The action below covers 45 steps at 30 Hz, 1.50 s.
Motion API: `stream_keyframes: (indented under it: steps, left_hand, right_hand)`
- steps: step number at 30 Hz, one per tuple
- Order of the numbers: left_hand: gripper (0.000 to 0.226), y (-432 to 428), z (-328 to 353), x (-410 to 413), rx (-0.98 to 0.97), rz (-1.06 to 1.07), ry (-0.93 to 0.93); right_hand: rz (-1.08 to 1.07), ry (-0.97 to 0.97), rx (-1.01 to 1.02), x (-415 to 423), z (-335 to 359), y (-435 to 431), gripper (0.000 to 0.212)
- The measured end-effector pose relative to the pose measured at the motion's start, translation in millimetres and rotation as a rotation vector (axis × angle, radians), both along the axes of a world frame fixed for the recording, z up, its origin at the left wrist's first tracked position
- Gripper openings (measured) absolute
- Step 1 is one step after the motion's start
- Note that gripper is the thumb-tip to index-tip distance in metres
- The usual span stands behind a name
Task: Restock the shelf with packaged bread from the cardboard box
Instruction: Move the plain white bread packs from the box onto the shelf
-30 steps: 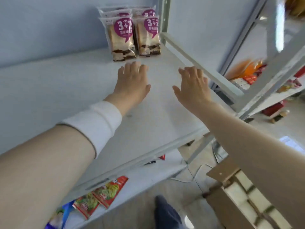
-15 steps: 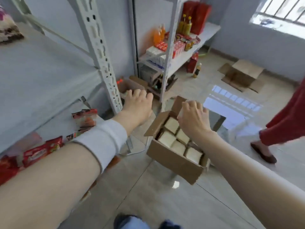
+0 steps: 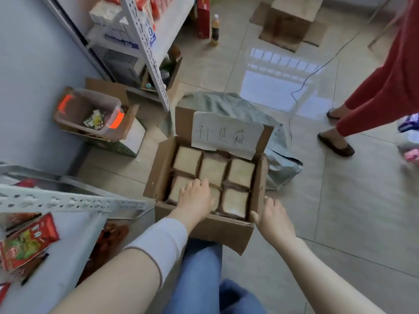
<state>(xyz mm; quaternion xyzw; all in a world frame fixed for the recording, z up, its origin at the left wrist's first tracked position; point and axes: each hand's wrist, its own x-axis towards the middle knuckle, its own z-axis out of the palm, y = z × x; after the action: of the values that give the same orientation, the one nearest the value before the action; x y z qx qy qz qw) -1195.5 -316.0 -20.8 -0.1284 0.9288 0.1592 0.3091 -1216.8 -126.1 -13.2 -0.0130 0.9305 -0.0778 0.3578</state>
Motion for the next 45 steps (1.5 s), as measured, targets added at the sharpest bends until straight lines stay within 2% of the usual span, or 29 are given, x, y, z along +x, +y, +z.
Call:
stream_keyframes:
  steps: [4,8,12,16,19,25,30,34,36,41,45]
  left_hand:
    - [0.055,-8.7,-97.1,-47.3,0.105,0.183,-0.124]
    - [0.069,-10.7,-194.5,-93.0,0.208,0.45,-0.12]
    - [0.072,-13.0,-254.4,-107.7,0.012,0.575,0.057]
    - [0.074,-7.0,-260.5,-104.1,0.078,0.719,0.216]
    - [0.075,-17.2,-256.6,-108.8,0.101,0.736,0.175]
    - [0.053,-40.1,-247.2,-120.4,0.301,0.721,0.047]
    - [0.048,-31.7,-207.1,-93.4,0.597,0.743,0.214]
    - [0.039,-30.2,-149.6,-53.4,0.667,0.853,0.428]
    - [0.038,-35.6,-110.6,-24.3,0.705,0.911,0.527]
    - [0.013,-56.7,36.4,75.9,0.82,1.011,0.881]
    - [0.008,-86.1,159.7,177.2,0.758,1.053,1.132]
  right_hand:
    - [-0.239,-0.146,-0.079,-38.3,-90.5,-24.4,0.072]
    - [-0.428,-0.112,-0.047,-81.5,-188.7,-45.3,0.072]
    - [-0.7,-0.041,-0.016,-106.3,-251.3,-66.3,0.077]
    - [-0.798,0.05,0.043,-106.4,-266.1,-73.4,0.07]
    - [-0.785,0.104,0.031,-103.7,-256.8,-70.4,0.069]
    - [-0.864,0.126,-0.129,-98.0,-228.4,-64.1,0.072]
    - [-0.87,0.024,-0.305,-83.4,-195.8,-34.6,0.046]
    - [-0.927,0.021,-0.524,-54.2,-154.3,-3.7,0.033]
    - [-0.927,-0.027,-0.645,-36.2,-126.2,8.5,0.036]
    - [-0.647,-0.156,-0.857,12.4,-24.4,5.0,0.019]
    - [-0.379,-0.183,-0.979,58.9,82.3,-32.5,0.02]
